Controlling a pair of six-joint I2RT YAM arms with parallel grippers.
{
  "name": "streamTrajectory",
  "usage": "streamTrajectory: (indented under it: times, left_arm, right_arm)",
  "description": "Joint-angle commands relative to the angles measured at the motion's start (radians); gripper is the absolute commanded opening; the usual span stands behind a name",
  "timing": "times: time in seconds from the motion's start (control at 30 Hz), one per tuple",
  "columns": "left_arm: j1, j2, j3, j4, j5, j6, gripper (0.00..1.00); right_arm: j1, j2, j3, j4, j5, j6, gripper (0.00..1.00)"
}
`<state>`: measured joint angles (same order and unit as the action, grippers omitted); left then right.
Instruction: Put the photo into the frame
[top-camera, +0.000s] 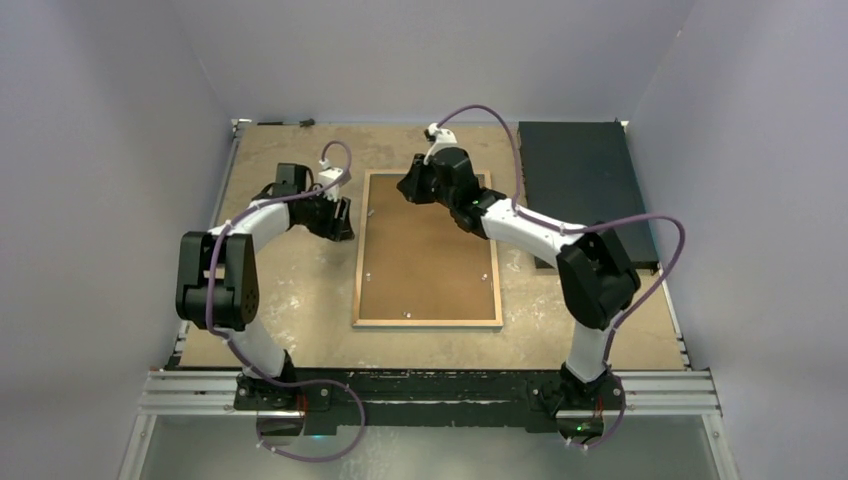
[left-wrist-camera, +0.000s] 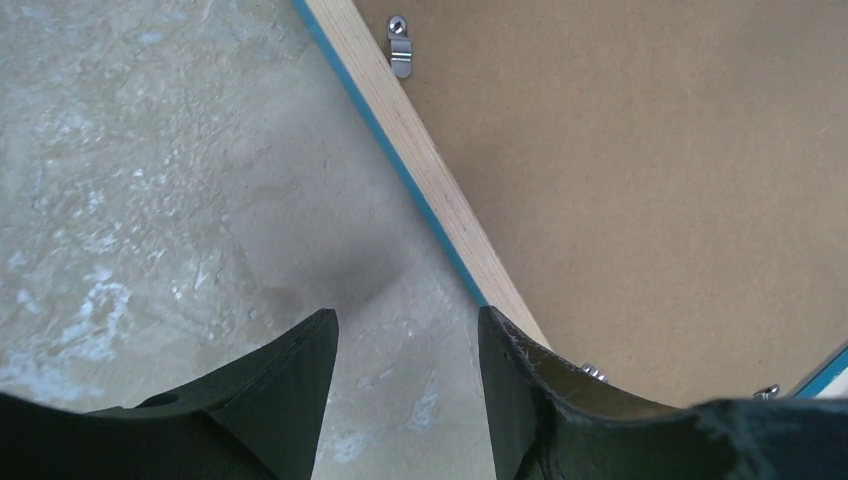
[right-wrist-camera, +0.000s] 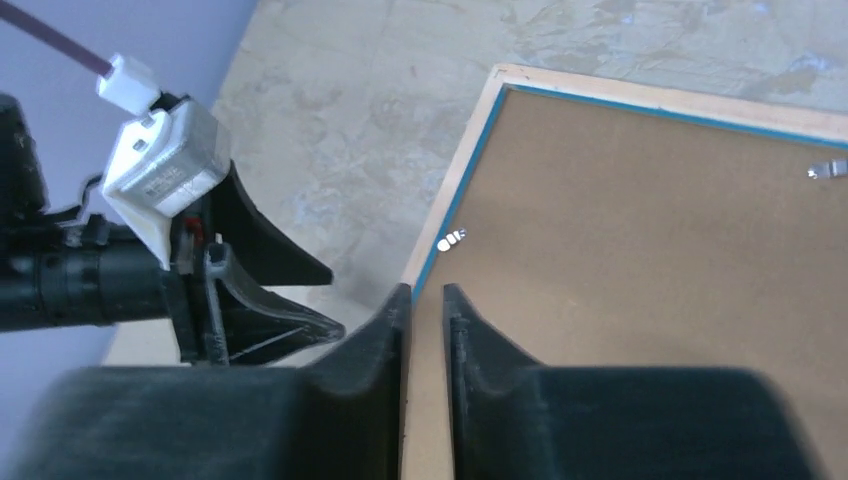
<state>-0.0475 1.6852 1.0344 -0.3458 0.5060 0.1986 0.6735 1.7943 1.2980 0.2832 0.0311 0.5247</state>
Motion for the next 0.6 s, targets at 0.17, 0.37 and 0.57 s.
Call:
streamTrajectory:
  times: [0.17,0.37,0.57]
  left_arm:
    - [0.005,0.021,0.12,-0.051,0.024,0.01,0.5]
    - [0.003,0.004,0.167,-0.025,-0.052,0.049,0.84]
    - [-0.004,0.121,0.213,0.001,-0.008,-0.001,0.66]
  right_arm:
    - [-0.036,-0.091,0.031,0.047,0.001,0.081,0.5]
    - [-0.077,0.069,0.146,-0.04,-0.134,0.012,0.84]
    - [-0.048,0.106,0.135,0.034,-0.156,0.055,0.98]
